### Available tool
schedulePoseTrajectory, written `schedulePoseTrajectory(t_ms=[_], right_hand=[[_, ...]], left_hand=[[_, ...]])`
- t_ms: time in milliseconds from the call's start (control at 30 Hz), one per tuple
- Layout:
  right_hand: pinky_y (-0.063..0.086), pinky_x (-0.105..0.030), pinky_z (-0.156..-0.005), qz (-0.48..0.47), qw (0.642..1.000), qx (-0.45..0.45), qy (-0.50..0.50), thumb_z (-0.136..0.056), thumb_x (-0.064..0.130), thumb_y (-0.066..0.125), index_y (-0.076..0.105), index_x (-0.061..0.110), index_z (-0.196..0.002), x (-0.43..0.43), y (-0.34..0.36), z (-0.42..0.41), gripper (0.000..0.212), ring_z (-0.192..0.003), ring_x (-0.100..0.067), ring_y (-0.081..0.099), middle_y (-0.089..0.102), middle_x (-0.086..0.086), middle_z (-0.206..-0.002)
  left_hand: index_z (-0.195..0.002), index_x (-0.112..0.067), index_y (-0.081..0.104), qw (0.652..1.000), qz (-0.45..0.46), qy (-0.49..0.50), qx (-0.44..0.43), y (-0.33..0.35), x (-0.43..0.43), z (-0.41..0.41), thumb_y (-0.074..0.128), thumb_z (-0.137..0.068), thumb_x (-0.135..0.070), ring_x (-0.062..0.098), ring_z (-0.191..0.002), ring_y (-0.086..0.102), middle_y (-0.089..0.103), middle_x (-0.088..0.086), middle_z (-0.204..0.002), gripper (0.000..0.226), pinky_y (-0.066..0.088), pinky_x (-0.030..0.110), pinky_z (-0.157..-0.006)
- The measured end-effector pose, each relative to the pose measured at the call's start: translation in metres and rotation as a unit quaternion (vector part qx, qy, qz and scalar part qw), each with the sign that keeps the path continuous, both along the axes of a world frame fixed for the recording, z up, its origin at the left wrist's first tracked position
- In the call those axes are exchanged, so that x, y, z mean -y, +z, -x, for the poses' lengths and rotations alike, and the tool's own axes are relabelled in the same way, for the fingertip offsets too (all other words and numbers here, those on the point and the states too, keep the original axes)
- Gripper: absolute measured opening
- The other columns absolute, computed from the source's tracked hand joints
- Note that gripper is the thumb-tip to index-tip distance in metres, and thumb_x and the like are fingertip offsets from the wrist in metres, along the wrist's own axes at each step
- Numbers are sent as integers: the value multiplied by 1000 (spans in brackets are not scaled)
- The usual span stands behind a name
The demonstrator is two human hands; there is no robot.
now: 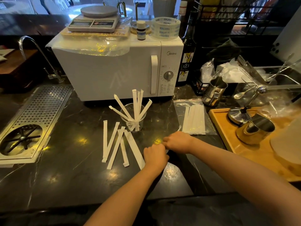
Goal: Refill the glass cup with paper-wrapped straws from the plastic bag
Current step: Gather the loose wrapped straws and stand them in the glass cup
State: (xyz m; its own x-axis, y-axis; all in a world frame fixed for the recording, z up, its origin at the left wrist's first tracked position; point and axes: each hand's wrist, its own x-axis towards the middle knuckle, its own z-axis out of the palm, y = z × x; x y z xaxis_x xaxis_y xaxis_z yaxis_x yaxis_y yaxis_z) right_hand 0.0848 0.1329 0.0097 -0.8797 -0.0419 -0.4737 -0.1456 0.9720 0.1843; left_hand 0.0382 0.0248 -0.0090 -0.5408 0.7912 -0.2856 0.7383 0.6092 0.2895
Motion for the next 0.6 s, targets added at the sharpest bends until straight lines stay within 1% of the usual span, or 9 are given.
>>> schedulePoseTrajectory(t_ms=[100,233,333,400,467,533,600], right_hand=[[45,-40,-75,-8,1000,10,3,-90,4,41,47,2,-121,4,3,0,31,-102,-37,56,53,-22,-118],[46,-41,-74,-11,1000,13,8,-91,5,40,45,2,-123,8,2,1,33,-101,-39,58,52,-23,-118],[39,-37,-67,-12,1000,9,0,-92,6,39,44,1,-120,12,2,2,29,-98,-38,59,54,-24,-114],[37,-37,-65,-7,1000,6,-1,-92,6,40,45,0,-116,16,6,3,26,-96,-38,59,56,-24,-110],[37,-36,-64,3,1000,5,-1,-91,7,42,46,0,-114,19,9,4,24,-92,-37,59,58,-24,-106],[38,-35,-63,20,1000,1,-5,-91,8,45,45,2,-115,23,13,5,25,-89,-36,59,58,-23,-104],[42,-37,-66,47,999,-3,-21,-89,9,47,44,4,-115,26,19,5,26,-88,-34,58,57,-22,-104]], left_hand=[[-100,-3,59,1000,7,-1,13,1,0,3,52,-85,-22,35,-102,60,65,18,-109,25,45,37,-83],[-105,-5,57,1000,7,14,21,6,4,10,54,-84,-22,36,-105,59,63,18,-114,27,47,38,-82],[-100,-6,59,999,5,24,35,8,11,17,55,-83,-24,35,-102,60,65,17,-110,26,48,38,-80],[-95,-5,62,998,1,25,55,10,17,24,57,-82,-26,34,-96,62,67,17,-103,25,50,38,-77],[-93,-5,63,996,1,20,84,15,21,32,58,-82,-29,30,-88,63,68,15,-94,27,48,36,-71],[-86,-6,63,991,-3,-3,131,23,27,42,59,-81,-29,22,-73,58,62,10,-79,24,42,32,-64],[-71,-10,61,982,-21,-33,184,35,35,52,59,-82,-28,14,-60,47,52,4,-65,22,36,25,-56]])
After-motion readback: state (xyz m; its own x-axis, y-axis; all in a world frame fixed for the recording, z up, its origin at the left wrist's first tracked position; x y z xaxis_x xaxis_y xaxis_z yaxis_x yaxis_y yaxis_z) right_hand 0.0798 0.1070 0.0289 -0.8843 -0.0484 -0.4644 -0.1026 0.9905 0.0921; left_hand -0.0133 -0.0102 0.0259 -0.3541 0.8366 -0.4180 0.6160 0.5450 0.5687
